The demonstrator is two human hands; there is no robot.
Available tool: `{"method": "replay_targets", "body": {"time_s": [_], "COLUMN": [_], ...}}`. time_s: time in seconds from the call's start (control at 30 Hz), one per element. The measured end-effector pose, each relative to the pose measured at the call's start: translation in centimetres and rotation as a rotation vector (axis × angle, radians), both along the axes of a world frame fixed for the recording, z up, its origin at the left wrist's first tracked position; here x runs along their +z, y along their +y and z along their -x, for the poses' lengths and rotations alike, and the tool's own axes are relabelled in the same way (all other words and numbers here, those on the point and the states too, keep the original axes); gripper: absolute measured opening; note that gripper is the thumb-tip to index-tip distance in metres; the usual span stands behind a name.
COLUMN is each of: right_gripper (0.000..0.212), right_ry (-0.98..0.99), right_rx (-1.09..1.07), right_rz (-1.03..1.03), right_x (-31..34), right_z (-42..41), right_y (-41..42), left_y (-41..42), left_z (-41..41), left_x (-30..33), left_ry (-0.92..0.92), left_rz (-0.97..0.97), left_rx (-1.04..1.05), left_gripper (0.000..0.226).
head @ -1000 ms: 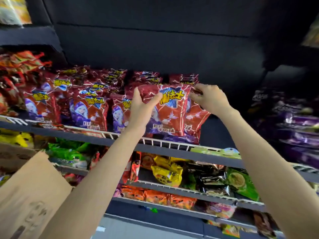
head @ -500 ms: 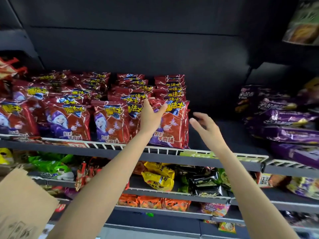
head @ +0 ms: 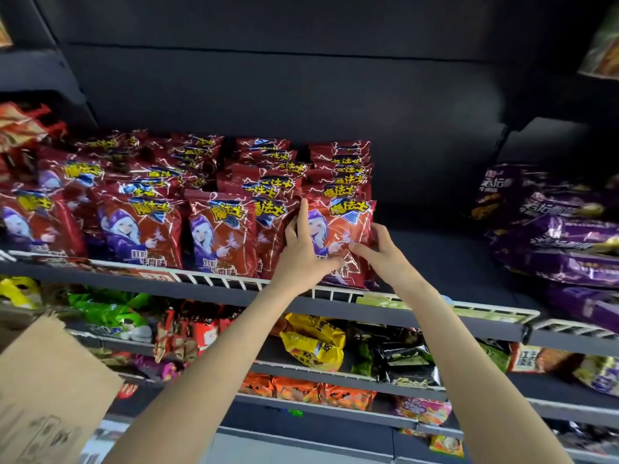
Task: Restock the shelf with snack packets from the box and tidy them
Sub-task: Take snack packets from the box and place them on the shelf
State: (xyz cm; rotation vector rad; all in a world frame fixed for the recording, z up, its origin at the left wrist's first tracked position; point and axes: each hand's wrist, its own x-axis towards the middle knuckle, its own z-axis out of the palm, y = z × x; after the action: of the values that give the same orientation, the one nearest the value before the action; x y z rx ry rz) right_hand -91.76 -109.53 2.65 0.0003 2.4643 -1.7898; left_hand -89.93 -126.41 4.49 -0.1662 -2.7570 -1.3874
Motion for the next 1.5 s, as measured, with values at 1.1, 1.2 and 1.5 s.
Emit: {"method": "replay_targets", "body": {"time_s": [1.1,1.2,1.5], "right_gripper": [0.018,0.017,0.016], "right_ry": [1.053,1.044,0.895], "right_rx": [0.181,0.421,1.056], "right_rz": [-0.513,-0.536,-0.508], "right_x": [3.0,3.5,2.5], "right_z": [-8.9,-10.3,-13.6], "right_y": [-13.4,-19.5,-43.2], "left_y": [-15.6,-23.1,-48.8], "left_z": [-13.0,-17.4,-30.9], "left_x": [2.5,1.8,-1.8], "left_ry": [0.609,0.671,0.159], "left_rz": [0.595,0.710,0.854], "left_rx": [0.135,0.275,0.313], "left_gripper": [0.019,0.024,0.027]}}
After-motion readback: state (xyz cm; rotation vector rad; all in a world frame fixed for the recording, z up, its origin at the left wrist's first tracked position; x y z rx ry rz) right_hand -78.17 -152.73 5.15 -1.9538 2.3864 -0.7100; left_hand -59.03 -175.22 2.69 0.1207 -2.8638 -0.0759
